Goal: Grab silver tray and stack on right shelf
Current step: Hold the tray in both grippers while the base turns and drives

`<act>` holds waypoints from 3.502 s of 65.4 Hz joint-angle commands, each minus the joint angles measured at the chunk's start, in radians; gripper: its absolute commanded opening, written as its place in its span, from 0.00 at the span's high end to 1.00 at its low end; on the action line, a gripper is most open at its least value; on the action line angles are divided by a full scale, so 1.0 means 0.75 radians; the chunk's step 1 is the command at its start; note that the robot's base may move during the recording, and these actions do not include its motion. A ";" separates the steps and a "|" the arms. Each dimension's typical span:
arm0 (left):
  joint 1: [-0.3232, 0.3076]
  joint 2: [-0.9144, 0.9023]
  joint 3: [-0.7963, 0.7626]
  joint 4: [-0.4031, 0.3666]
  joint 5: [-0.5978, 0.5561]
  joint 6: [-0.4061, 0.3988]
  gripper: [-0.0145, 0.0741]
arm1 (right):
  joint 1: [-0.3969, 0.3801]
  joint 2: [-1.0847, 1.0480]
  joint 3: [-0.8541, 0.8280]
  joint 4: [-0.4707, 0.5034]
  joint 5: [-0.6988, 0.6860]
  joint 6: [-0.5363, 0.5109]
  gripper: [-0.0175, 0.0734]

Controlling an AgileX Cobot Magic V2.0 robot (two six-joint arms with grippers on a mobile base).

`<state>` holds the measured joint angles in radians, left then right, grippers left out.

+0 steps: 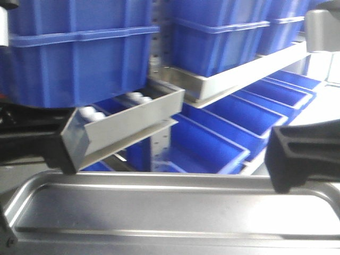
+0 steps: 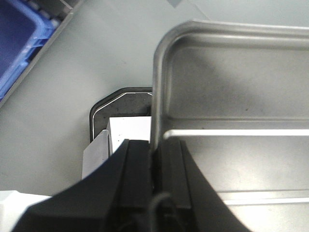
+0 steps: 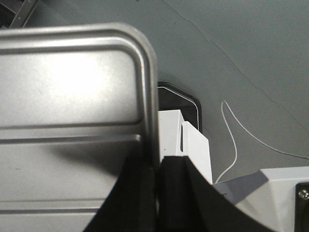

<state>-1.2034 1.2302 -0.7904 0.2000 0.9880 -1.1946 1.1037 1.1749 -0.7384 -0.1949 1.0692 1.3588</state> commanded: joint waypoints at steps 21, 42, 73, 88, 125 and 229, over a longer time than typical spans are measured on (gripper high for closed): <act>-0.004 -0.031 -0.023 0.071 0.152 0.006 0.95 | -0.005 -0.029 -0.026 -0.075 0.304 0.005 0.73; -0.004 -0.031 -0.023 0.071 0.158 0.006 0.95 | -0.005 -0.029 -0.026 -0.075 0.304 0.005 0.73; -0.004 -0.031 -0.023 0.071 0.208 0.006 0.95 | -0.005 -0.029 -0.026 -0.075 0.302 0.005 0.73; -0.004 -0.031 -0.023 0.071 0.333 0.006 0.95 | -0.005 -0.029 -0.026 -0.075 0.301 0.005 0.73; -0.004 -0.031 -0.023 0.071 0.467 0.006 0.95 | -0.005 -0.029 -0.026 -0.075 0.300 0.005 0.73; -0.004 -0.031 -0.023 0.073 0.467 0.006 0.95 | -0.005 -0.029 -0.028 -0.075 0.300 0.005 0.73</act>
<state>-1.2034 1.2302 -0.7960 0.1846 1.0416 -1.1911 1.1075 1.1742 -0.7449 -0.1737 1.0562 1.3588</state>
